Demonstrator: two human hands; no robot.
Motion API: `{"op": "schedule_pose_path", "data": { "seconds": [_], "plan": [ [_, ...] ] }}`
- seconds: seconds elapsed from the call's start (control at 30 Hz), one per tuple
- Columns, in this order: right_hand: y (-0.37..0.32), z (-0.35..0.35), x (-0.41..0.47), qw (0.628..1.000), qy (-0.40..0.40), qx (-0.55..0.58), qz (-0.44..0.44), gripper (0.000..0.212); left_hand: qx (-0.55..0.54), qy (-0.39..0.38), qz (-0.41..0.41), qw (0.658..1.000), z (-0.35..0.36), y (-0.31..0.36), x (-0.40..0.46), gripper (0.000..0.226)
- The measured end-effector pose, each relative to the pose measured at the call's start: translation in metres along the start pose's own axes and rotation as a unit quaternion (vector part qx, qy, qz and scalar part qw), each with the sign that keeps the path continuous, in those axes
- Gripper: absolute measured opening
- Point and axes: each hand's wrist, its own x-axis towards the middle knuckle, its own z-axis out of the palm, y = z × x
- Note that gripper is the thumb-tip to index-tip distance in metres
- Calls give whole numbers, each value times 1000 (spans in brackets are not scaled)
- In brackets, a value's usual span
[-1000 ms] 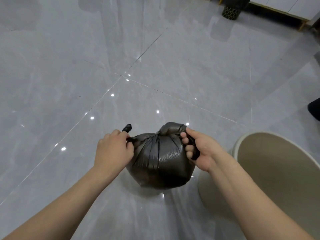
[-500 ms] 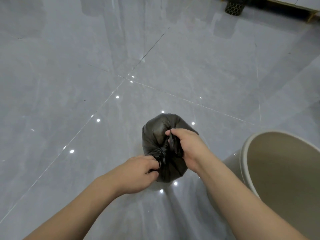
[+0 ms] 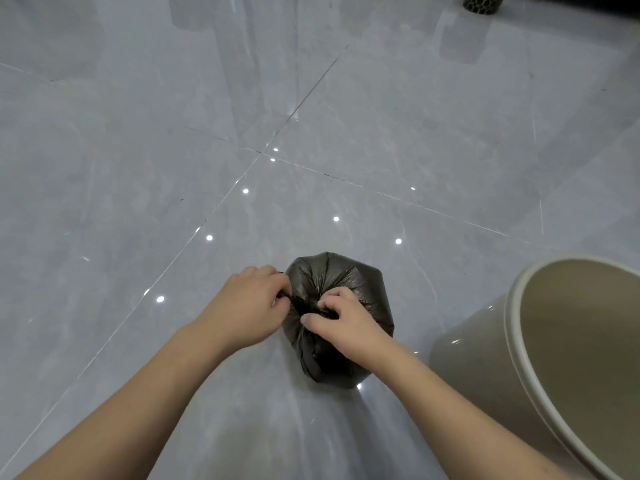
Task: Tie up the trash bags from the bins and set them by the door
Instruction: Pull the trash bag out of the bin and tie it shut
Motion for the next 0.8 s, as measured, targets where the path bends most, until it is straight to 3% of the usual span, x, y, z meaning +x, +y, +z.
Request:
{"op": "schedule_pose_path", "data": {
  "seconds": [0.07,0.13,0.2,0.37,0.5,0.6,0.73,0.8],
  "plan": [
    [4,-1,-1,990,17,-126,-62,21,-75,13,-5,997,0,-1,5,16],
    [6,-2,-2,945,77,-273,-161,17,-188,22,-20,982,0,2,8,16],
    [5,-3,-2,901,129,-344,-232,9,-252,35,-46,966,0,6,9,14],
    [6,-15,-6,852,227,-404,-243,8,-238,40,-72,968,7,6,9,11],
    [7,-19,-12,856,245,-403,-213,9,-279,63,-43,957,8,14,8,21],
    [6,-22,-14,855,241,-403,-220,16,-311,73,-34,947,7,19,10,14],
    [7,-29,-15,850,231,-401,-250,11,-463,45,-62,883,7,24,12,17],
    [10,-30,-17,848,230,-396,-268,11,-474,40,-77,876,8,26,15,20]
  ]
}}
